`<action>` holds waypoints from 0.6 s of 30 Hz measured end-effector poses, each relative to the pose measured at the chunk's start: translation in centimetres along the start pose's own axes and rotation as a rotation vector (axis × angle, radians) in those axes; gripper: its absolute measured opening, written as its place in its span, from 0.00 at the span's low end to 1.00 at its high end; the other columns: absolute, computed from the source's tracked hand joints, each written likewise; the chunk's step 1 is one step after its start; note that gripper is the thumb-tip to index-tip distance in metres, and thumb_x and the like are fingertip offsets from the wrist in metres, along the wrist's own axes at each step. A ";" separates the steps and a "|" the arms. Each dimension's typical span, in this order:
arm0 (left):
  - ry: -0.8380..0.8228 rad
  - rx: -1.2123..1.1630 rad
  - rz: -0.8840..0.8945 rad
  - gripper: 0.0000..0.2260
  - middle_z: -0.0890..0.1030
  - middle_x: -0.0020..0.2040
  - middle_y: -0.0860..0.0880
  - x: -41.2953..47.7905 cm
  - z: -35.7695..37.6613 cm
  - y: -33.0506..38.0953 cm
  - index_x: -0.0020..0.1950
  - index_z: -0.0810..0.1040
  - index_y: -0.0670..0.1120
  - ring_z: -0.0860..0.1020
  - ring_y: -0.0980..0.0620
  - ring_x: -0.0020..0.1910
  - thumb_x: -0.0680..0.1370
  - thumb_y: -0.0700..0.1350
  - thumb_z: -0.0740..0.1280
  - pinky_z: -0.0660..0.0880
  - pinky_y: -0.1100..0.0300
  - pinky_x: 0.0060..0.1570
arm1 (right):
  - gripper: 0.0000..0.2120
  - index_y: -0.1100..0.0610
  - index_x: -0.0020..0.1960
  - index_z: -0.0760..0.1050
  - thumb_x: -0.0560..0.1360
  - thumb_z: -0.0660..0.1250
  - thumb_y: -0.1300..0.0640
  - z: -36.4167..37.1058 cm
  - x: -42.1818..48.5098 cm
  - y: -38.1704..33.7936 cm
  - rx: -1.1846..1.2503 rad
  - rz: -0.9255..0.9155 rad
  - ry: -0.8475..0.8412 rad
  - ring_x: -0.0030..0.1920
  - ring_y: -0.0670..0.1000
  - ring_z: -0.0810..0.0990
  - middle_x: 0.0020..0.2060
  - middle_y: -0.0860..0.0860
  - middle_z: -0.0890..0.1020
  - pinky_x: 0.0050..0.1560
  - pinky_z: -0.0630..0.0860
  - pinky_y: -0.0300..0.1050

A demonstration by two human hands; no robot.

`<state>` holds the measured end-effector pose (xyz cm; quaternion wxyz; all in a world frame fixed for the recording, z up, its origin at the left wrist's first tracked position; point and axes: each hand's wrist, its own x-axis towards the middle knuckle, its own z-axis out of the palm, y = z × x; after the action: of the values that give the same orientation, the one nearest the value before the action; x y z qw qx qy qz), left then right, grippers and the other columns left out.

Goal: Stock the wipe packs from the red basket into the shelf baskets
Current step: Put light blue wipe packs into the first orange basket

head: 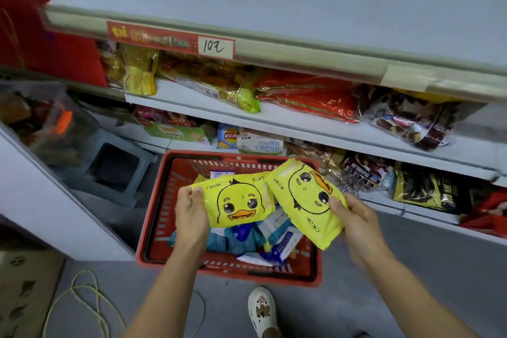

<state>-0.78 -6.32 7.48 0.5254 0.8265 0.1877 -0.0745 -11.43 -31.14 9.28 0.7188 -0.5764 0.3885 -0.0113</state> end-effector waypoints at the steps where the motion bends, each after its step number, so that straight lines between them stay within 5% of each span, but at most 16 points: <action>1: -0.016 -0.037 -0.015 0.10 0.73 0.42 0.46 -0.8 0.8 0.6 0.49 0.72 0.44 0.71 0.50 0.40 0.83 0.48 0.56 0.70 0.52 0.42 | 0.07 0.57 0.47 0.79 0.77 0.63 0.64 -0.8 -0.4 -0.5 0.041 0.001 -0.007 0.40 0.54 0.81 0.40 0.52 0.85 0.47 0.77 0.52; 6: -0.129 -0.279 -0.071 0.10 0.80 0.42 0.45 -7.6 5.0 5.6 0.45 0.75 0.45 0.78 0.46 0.40 0.81 0.51 0.63 0.76 0.48 0.43 | 0.07 0.57 0.50 0.79 0.78 0.62 0.62 -7.0 -3.0 -3.6 0.080 -0.038 -0.051 0.42 0.54 0.82 0.43 0.54 0.85 0.45 0.77 0.51; 10: -0.342 -0.342 -0.066 0.16 0.86 0.43 0.44 -16.0 9.3 10.4 0.48 0.80 0.44 0.85 0.47 0.39 0.66 0.51 0.76 0.82 0.50 0.38 | 0.08 0.56 0.52 0.79 0.78 0.63 0.61 -13.9 -5.3 -6.3 0.064 -0.100 -0.095 0.43 0.53 0.83 0.46 0.54 0.86 0.47 0.78 0.53; 15: -0.495 -0.355 -0.072 0.23 0.86 0.43 0.42 -25.0 16.0 14.6 0.49 0.82 0.40 0.85 0.43 0.40 0.59 0.50 0.77 0.82 0.47 0.39 | 0.01 0.60 0.45 0.77 0.75 0.67 0.64 -24.3 -7.8 -9.9 -0.043 -0.192 -0.168 0.37 0.50 0.82 0.37 0.52 0.85 0.34 0.78 0.42; 18: -0.550 -0.308 -0.025 0.20 0.86 0.41 0.44 -29.2 19.8 17.0 0.48 0.82 0.40 0.84 0.48 0.37 0.61 0.48 0.78 0.80 0.54 0.35 | 0.06 0.60 0.46 0.76 0.71 0.72 0.65 -29.6 -9.2 -12.1 -0.203 -0.156 -0.294 0.39 0.48 0.84 0.39 0.51 0.85 0.36 0.77 0.39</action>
<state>-19.55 -37.27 22.44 0.6746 0.6836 0.0576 -0.2725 -29.55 -55.25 23.40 0.7028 -0.6699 0.2326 0.0566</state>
